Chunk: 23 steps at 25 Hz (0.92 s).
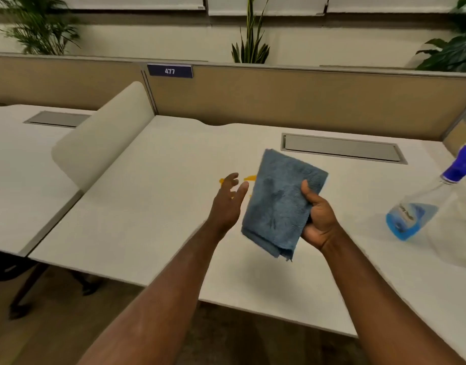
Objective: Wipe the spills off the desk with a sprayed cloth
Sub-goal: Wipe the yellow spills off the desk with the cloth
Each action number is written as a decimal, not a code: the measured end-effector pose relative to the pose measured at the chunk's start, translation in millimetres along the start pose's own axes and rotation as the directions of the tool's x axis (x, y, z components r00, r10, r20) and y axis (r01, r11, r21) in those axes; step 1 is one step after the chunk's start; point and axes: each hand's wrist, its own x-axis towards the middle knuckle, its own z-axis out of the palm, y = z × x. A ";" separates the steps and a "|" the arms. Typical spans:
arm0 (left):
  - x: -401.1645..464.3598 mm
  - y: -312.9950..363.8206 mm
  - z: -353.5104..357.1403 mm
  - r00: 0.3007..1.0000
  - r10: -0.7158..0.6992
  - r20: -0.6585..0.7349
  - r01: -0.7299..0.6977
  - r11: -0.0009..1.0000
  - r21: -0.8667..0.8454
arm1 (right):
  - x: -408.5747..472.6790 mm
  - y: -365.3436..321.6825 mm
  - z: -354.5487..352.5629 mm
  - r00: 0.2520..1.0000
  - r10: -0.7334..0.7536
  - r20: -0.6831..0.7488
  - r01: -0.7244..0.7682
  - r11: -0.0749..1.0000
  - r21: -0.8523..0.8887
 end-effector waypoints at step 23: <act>87.2 -192.4 -113.7 0.998 -0.033 0.045 -0.022 0.510 0.860 | 202.2 28.5 -110.5 0.754 -0.544 -0.367 -0.537 -0.189 -0.823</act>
